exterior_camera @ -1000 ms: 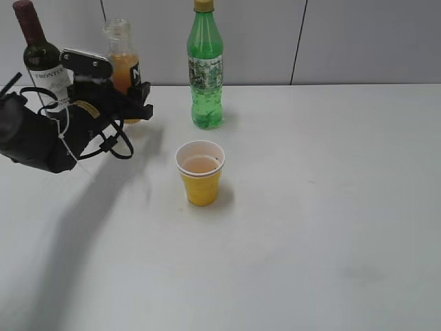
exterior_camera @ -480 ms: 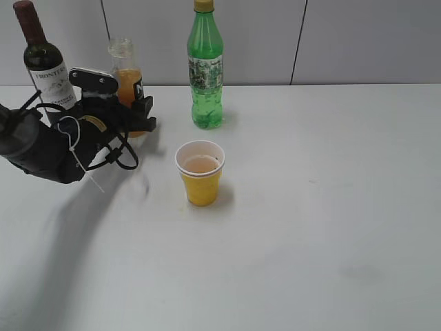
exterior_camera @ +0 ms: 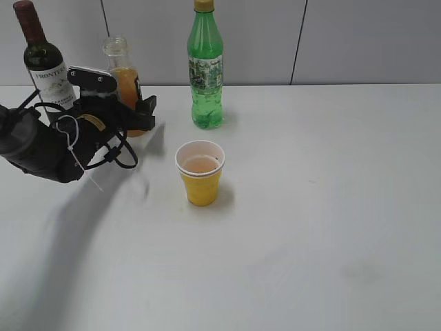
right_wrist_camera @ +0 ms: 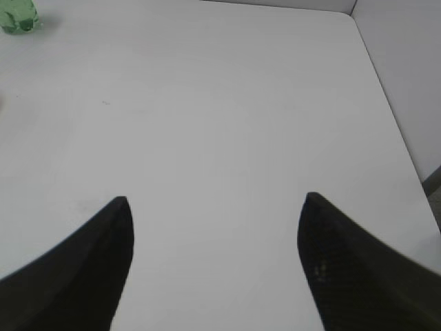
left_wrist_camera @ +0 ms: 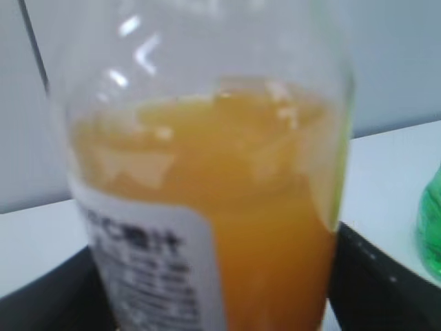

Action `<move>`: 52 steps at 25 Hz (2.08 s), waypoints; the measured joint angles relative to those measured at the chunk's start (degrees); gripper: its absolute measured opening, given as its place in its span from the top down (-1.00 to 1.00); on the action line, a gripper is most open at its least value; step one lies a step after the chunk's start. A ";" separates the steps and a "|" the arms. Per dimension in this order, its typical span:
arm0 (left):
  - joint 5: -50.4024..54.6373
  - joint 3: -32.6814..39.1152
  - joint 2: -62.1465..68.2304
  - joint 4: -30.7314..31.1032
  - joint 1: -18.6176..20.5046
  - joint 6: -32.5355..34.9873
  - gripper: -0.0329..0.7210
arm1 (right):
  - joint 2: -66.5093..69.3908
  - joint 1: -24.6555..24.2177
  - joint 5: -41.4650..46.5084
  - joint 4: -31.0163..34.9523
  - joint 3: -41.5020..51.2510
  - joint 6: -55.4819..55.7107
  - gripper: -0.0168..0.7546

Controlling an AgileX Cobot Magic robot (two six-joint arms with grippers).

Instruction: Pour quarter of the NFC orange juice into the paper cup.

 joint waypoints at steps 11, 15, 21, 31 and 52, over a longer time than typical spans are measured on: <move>-0.53 13.33 -10.56 -0.13 0.00 0.00 -0.83 | 0.00 0.00 0.00 -0.02 0.00 0.02 -0.57; 0.80 21.20 -19.31 -0.13 0.00 0.00 -0.81 | 0.00 0.00 0.00 -0.07 0.00 0.08 -0.57; 26.36 22.77 -34.22 -0.69 0.11 0.00 -0.78 | 0.00 0.00 0.00 -0.07 0.00 0.08 -0.57; 89.44 4.79 -40.63 -2.08 6.45 0.00 -0.74 | 0.00 0.00 0.00 -0.13 0.00 0.08 -0.57; 115.70 24.68 -73.35 -3.55 13.62 2.57 -0.65 | 0.00 0.00 0.00 -0.18 0.00 0.08 -0.57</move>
